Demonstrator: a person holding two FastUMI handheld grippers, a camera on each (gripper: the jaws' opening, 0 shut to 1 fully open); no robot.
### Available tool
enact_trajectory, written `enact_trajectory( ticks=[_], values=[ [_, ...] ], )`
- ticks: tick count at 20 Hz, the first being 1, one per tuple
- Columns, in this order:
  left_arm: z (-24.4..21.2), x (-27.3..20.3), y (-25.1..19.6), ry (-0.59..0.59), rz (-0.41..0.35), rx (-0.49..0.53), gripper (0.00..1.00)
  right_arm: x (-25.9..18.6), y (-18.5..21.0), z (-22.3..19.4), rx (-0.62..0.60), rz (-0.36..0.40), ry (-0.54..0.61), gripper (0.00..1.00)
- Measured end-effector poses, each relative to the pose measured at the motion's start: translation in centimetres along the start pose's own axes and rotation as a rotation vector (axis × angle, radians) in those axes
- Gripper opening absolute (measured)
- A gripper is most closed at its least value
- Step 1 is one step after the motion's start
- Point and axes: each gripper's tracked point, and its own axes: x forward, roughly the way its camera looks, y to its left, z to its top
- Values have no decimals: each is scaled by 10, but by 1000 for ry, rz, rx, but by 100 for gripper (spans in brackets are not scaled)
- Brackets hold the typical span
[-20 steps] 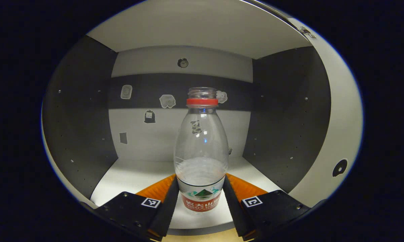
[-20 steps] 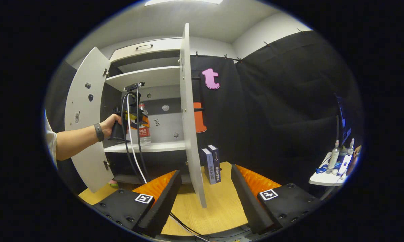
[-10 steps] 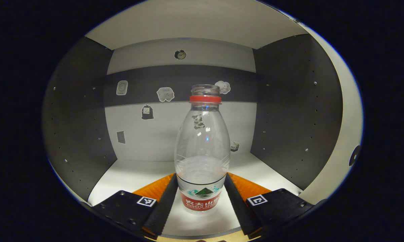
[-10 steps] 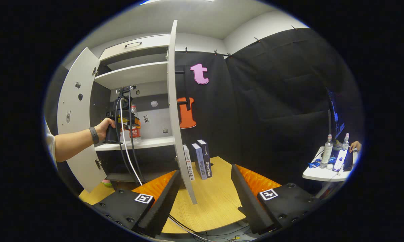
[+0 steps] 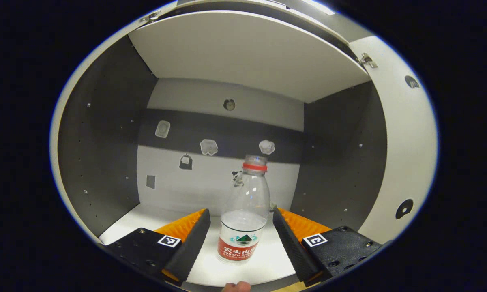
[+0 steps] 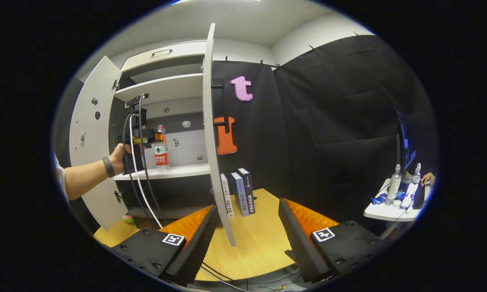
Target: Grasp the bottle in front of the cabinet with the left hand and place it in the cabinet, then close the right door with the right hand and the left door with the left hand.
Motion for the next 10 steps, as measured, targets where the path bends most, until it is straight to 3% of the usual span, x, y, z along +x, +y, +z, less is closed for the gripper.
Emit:
enact_trajectory(
  ticks=[4, 10],
  values=[
    [58, -51, -13, -150, -45, -27, 92, 2, 12, 0, -11, 45, 6, 98],
    [97, -146, -11, -216, 6, 18, 94, 14, 40, 15, -5, 147, -15, 98]
  ],
)
